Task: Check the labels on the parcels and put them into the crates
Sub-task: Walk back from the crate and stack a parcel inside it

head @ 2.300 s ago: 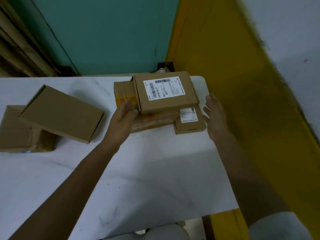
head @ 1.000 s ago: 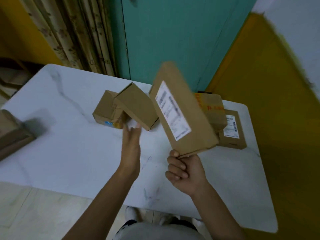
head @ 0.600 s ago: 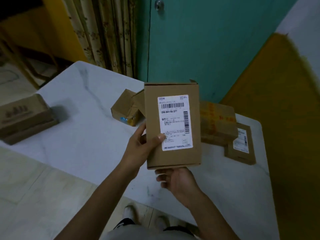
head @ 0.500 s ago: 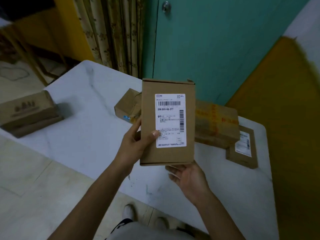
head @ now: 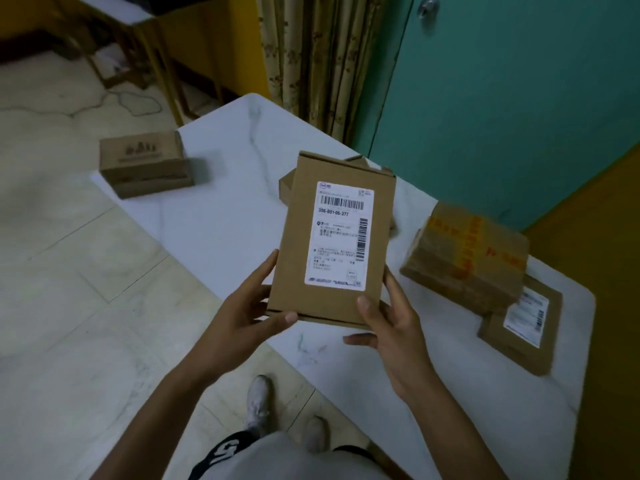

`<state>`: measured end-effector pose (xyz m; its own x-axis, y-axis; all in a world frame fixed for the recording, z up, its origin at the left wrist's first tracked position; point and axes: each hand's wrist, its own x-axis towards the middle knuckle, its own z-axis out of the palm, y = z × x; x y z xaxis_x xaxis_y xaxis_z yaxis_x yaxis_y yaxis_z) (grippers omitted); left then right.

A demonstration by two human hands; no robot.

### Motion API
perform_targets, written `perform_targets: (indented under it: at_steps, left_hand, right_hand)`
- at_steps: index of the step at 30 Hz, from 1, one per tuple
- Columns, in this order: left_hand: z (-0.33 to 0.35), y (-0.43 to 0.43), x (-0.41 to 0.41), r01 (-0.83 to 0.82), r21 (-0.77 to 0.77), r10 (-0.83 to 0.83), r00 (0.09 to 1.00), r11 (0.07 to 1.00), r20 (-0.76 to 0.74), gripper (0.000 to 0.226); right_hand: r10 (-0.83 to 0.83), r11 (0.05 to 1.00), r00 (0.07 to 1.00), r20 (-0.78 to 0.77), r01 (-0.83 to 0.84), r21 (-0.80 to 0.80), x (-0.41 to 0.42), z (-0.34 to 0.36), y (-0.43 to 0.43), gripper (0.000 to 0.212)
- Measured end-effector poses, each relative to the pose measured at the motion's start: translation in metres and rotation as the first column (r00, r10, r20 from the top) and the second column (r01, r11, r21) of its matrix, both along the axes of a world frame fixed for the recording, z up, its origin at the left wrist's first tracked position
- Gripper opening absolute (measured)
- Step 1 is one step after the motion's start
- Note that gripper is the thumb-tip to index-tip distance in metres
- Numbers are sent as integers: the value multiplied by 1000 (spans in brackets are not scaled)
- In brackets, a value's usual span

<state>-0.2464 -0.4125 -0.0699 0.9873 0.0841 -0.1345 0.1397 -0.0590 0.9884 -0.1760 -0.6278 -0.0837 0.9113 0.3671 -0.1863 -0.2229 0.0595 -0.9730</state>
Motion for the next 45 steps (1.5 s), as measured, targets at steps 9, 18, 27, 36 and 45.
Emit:
perform_targets:
  at_steps: [9,18,27,36,45]
  left_hand:
    - [-9,54,-73,-364,-33,365,928,931,79,81]
    - [-20,203,-155,-574,70,570,818,816,76,78]
    - [-13,406,-246,-642,65,641,766,764,44,81]
    - [-23,536,-215,-712,-35,713,700,701,46,73]
    - [-23,719,-111,-665,-26,666,745,746,35,68]
  right_hand:
    - [413,908,908,79,-403,-109,-13,1,80,95]
    - [658,749,749,82,-639,-174,-49,4,264,94]
    - [728,684,677,107,-710,-166,-111,1,491,93]
    - [698,713,707,112,-672,-199,-91,-12,632,99]
    - [633,774,752,182,-613,-158,38,20,815,76]
